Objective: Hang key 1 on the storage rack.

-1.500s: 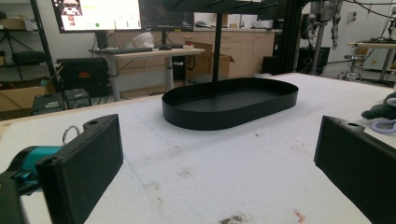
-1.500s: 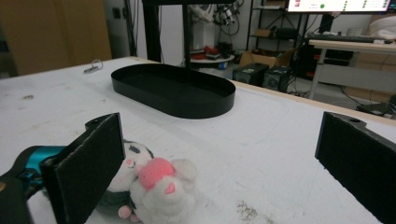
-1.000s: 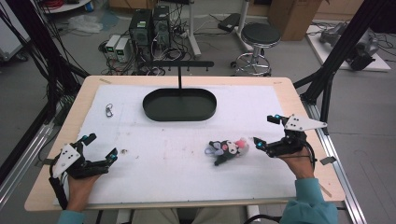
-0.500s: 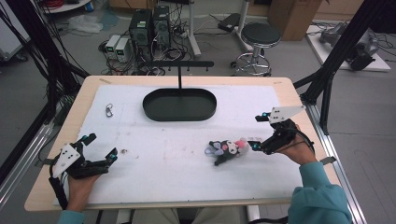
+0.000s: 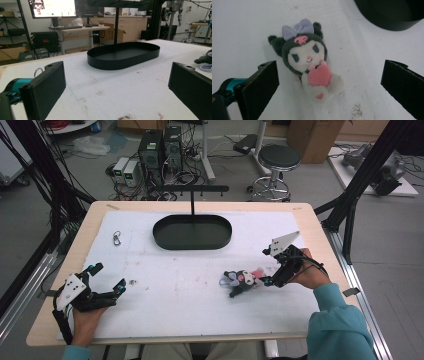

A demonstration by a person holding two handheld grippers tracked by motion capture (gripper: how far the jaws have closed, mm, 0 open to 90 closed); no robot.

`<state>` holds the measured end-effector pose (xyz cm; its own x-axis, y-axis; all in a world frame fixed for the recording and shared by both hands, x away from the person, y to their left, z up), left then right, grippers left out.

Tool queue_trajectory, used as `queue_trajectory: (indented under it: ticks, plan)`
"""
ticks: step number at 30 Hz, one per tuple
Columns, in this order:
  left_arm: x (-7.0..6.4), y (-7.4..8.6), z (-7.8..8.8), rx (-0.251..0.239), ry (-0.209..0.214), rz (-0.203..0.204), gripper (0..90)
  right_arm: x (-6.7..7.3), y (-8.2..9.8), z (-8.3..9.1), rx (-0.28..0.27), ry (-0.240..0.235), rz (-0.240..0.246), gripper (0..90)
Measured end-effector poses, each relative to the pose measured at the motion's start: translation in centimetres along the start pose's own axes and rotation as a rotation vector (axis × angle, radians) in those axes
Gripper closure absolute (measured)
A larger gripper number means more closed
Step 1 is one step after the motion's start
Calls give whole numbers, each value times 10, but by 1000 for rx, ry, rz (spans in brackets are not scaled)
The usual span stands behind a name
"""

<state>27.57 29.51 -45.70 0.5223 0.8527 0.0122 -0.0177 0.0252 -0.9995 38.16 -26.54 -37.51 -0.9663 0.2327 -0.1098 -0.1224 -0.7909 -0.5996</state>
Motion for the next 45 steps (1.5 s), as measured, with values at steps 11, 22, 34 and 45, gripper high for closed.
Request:
queue_trajectory:
  ticks: [11, 22, 34, 45]
  plan:
    - [0, 0, 0, 2, -1, -1, 17, -3, 1, -23, 123, -61, 18, 8]
    - [0, 0, 0, 2, -1, -2, 17, -5, 5, -39, 201, -118, 2, 44]
    - [0, 0, 0, 1, 1, -2, 17, -7, 7, -45, 247, -154, -9, 142]
    - [0, 0, 0, 1, 2, -1, 17, -9, 7, -48, 264, -178, 25, 324]
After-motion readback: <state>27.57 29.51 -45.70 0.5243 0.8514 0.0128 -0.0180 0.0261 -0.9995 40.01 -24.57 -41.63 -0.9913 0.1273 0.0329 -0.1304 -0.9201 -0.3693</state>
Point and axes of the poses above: each handheld gripper's, and its own axes: z roughly backward along the jaws, y roughly out of its underside, x roughly to its left, the point moved 1 cm from there along -z, roughly forward along the jaws, and after that the axes turned 2 degrees about x, right-handed, at the moved point
